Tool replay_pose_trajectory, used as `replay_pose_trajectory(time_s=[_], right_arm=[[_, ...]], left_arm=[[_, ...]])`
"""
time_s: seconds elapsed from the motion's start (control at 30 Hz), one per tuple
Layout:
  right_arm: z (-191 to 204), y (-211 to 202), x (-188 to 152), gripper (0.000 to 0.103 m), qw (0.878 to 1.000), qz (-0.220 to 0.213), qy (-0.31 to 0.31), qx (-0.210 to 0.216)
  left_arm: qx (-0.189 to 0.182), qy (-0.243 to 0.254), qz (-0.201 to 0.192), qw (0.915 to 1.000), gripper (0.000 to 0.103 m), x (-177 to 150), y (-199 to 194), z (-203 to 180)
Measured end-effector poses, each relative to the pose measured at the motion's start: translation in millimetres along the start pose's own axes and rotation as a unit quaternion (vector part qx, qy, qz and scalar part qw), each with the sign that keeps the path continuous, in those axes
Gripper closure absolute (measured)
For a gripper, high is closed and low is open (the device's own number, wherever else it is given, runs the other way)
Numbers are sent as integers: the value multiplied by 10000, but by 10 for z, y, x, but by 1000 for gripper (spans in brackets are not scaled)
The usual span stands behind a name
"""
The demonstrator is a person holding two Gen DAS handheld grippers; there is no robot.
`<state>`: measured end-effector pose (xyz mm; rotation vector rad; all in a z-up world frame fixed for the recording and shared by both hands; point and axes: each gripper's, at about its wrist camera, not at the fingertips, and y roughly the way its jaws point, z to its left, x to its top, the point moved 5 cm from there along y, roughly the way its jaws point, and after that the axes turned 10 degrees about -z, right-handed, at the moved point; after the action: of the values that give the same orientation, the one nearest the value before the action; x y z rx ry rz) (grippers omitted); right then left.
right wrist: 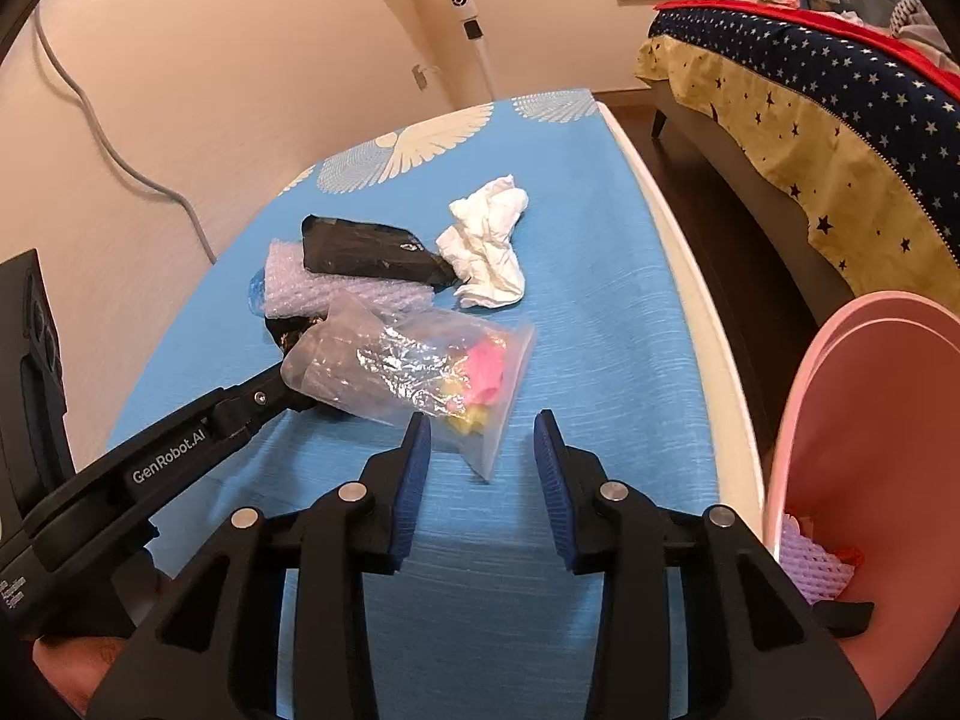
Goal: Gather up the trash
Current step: 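Grasp black-and-gold patterned cloth with left tool while right tool grasps clear plastic bag, then carry patterned cloth and clear plastic bag over the wastebasket with both tools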
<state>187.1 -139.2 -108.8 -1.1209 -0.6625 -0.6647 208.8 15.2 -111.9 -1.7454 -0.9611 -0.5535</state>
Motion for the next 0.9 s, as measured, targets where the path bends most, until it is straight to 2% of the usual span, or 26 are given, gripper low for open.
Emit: replay_pose_trajectory(time_s=[0.13, 0.17, 0.2, 0.27, 0.33, 0.57, 0.9], right_arm=[[16, 79, -20, 72, 9998, 188, -26, 36], [21, 85, -15, 79, 9998, 185, -49, 21], [25, 100, -20, 81, 9997, 221, -64, 7], [20, 108, -22, 93, 9997, 243, -58, 12], [22, 108, -28, 97, 9996, 256, -49, 58], [1, -11, 9, 99, 9999, 69, -127, -74], [-66, -445, 158, 99, 9993, -320, -110, -184]], left_arm=[[-44, 116, 56, 9999, 87, -14, 19, -40], [-49, 117, 62, 9999, 88, -14, 21, -39], [-53, 114, 64, 9999, 89, -15, 22, -39], [-50, 125, 67, 9999, 91, -18, 23, -42], [-44, 156, 57, 9999, 94, -16, 18, -48], [34, 335, -33, 9994, 98, 4, -43, -80], [32, 572, -323, 9978, 99, 106, -398, -168]])
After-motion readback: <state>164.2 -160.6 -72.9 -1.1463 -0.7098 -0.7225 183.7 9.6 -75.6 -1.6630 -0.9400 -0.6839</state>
